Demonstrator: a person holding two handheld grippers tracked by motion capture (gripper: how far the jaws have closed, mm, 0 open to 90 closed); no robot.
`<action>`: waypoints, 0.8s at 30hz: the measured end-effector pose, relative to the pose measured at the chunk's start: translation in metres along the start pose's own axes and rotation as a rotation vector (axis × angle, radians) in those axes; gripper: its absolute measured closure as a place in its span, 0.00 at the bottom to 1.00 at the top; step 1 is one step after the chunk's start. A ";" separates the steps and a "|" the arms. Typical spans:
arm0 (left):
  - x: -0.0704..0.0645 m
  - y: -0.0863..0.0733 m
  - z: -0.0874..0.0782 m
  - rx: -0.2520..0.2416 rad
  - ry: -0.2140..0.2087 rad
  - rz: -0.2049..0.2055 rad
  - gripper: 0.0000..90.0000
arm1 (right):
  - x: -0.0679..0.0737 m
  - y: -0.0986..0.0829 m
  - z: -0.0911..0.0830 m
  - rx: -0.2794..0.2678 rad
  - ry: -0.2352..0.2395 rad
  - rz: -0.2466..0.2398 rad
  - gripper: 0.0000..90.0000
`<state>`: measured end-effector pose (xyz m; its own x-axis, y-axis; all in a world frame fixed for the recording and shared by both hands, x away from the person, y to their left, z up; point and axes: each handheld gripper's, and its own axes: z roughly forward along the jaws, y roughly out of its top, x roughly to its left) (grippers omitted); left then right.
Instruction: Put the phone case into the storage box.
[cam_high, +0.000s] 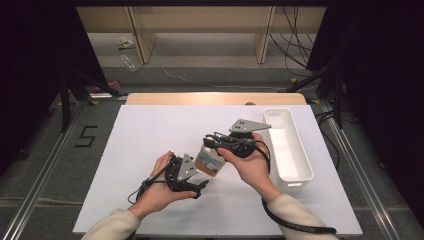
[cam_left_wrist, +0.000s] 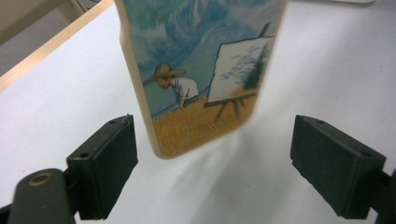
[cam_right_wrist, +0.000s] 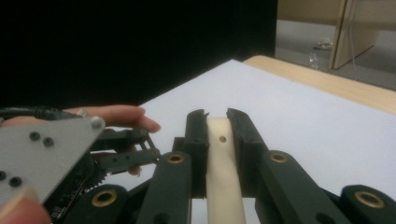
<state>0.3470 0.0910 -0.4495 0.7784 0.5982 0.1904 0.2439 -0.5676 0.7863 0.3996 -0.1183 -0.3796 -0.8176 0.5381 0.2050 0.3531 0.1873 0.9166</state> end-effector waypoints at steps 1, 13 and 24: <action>0.001 0.001 -0.001 -0.011 -0.003 -0.009 0.16 | -0.001 0.002 -0.002 -0.008 0.008 0.006 0.89; 0.018 -0.002 -0.009 -0.135 -0.095 -0.165 0.22 | -0.012 0.021 -0.023 0.060 0.032 -0.146 0.89; 0.019 -0.005 -0.007 -0.156 -0.154 -0.173 0.28 | -0.012 0.024 -0.025 0.193 0.153 -0.270 0.89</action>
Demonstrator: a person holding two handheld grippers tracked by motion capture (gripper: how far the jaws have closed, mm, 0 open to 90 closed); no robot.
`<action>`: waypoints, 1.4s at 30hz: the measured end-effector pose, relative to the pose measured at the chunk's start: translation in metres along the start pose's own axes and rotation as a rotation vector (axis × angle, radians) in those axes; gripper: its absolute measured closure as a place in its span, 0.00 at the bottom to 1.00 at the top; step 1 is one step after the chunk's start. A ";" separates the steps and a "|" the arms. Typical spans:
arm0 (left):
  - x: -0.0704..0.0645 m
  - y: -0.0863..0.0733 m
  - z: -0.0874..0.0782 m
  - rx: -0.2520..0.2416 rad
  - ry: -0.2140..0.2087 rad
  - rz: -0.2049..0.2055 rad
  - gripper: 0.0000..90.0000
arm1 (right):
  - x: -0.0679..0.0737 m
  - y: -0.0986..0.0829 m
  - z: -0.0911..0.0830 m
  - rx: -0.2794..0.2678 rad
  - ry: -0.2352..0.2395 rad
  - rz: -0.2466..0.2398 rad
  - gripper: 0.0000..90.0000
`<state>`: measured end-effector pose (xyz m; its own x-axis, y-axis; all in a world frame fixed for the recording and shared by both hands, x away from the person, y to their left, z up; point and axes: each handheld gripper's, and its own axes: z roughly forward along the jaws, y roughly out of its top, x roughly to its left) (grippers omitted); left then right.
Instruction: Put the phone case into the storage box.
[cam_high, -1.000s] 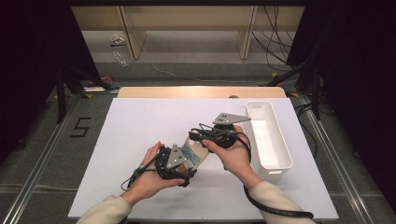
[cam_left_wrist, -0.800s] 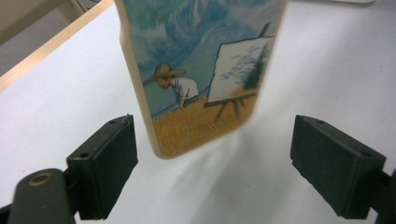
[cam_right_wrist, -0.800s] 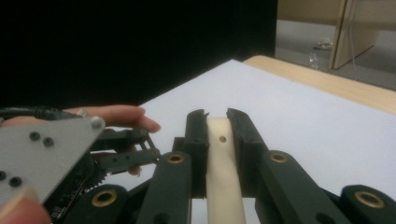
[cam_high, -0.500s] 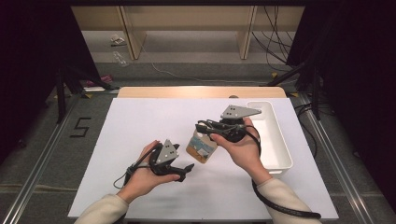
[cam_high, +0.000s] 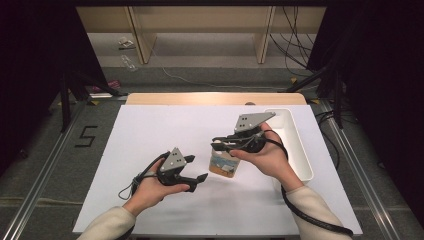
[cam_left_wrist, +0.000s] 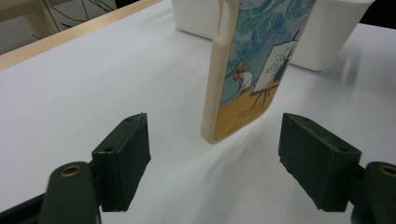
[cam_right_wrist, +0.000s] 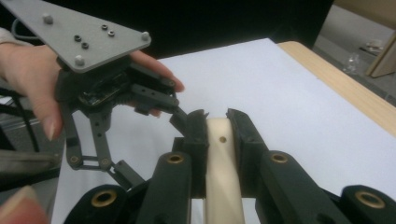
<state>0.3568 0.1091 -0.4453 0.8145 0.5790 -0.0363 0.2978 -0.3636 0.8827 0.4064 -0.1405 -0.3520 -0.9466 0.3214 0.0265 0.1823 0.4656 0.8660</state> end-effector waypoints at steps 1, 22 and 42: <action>0.000 0.000 0.000 -0.001 -0.005 0.003 0.28 | 0.001 0.000 0.001 0.003 0.007 -0.002 0.89; -0.005 -0.005 0.027 0.027 -0.131 0.067 0.39 | 0.008 0.003 0.006 0.001 0.073 -0.008 0.89; -0.005 -0.005 0.027 0.080 -0.131 0.058 0.82 | 0.011 0.003 0.011 -0.011 0.110 0.012 0.88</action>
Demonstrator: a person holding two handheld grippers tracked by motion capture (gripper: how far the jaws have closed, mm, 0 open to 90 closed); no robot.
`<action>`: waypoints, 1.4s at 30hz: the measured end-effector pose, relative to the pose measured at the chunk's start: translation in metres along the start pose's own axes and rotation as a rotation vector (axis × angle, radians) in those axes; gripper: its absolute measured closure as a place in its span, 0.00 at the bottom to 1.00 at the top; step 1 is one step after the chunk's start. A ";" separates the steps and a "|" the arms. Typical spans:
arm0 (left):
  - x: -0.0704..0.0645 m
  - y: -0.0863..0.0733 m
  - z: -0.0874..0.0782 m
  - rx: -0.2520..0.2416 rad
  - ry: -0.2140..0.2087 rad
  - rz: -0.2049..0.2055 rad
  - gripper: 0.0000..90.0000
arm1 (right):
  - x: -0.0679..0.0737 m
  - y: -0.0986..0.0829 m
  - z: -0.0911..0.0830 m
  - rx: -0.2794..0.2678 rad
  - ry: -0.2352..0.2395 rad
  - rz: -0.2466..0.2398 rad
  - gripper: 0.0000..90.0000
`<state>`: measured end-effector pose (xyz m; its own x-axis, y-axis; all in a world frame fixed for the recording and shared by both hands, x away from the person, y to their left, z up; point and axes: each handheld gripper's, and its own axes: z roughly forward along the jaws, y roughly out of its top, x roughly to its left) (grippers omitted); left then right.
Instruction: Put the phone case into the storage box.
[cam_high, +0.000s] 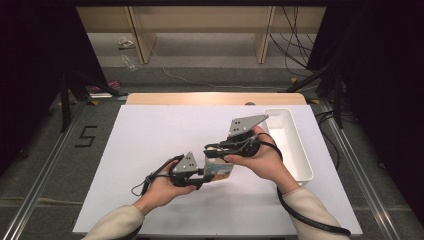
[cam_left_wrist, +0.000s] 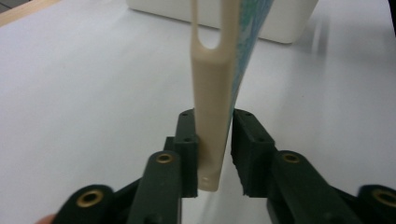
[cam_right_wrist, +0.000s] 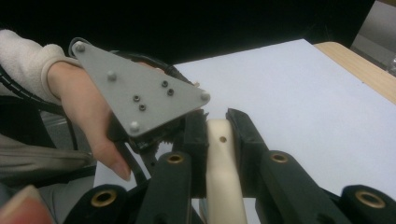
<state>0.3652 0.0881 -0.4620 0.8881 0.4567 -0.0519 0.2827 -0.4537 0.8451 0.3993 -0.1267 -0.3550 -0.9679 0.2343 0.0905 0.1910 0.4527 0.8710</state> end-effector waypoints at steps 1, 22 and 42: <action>0.000 0.000 0.000 0.003 0.005 -0.005 0.85 | 0.000 0.000 0.000 -0.003 0.007 0.003 0.88; 0.000 0.003 -0.003 0.016 -0.022 -0.021 0.88 | -0.001 -0.002 0.000 -0.028 0.005 -0.008 0.83; 0.009 0.004 -0.010 -0.001 0.089 -0.116 0.88 | -0.015 -0.012 0.001 -0.193 -0.197 0.108 0.10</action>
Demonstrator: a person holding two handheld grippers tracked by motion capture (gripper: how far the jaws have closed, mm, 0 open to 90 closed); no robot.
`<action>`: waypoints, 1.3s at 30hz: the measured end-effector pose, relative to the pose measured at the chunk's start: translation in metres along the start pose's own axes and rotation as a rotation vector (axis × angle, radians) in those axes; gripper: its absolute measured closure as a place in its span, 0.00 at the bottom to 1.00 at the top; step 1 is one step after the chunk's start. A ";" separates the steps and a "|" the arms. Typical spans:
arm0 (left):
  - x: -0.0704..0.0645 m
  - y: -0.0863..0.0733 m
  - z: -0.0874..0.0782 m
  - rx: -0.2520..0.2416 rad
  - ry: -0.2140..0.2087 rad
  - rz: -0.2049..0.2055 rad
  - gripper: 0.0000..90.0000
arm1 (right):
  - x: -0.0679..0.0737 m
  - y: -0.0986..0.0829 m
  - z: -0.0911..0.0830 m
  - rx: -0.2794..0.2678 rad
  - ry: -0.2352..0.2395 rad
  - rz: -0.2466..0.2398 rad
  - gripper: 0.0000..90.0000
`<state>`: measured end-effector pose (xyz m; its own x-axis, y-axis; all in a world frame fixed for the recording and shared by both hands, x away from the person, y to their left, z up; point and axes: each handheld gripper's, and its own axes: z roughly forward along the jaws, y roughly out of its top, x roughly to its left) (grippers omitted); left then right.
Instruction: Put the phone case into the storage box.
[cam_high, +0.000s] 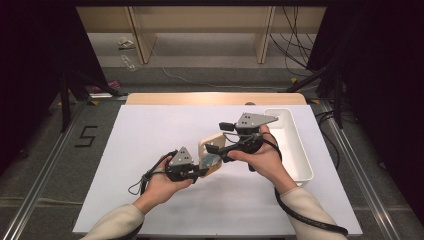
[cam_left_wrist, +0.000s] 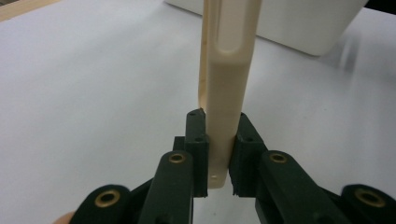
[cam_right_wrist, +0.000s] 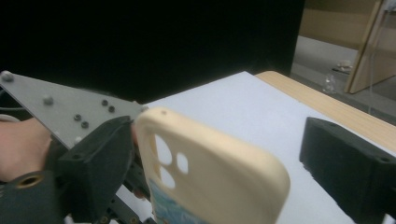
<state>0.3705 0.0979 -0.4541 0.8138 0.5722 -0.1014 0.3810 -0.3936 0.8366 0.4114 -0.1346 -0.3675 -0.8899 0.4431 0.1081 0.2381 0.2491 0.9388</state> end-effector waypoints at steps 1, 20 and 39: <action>0.001 0.000 -0.001 0.000 0.009 -0.005 0.88 | 0.000 -0.001 0.000 -0.002 -0.011 0.003 0.09; 0.007 0.003 -0.007 -0.025 0.094 -0.113 0.88 | 0.002 -0.006 0.006 -0.039 -0.109 0.047 0.00; 0.004 0.006 -0.001 -0.019 0.099 -0.113 0.88 | 0.005 -0.007 0.008 -0.065 -0.145 0.061 0.00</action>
<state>0.3759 0.0984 -0.4487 0.7190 0.6802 -0.1426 0.4584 -0.3100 0.8329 0.4080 -0.1273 -0.3758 -0.8079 0.5767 0.1213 0.2598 0.1639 0.9517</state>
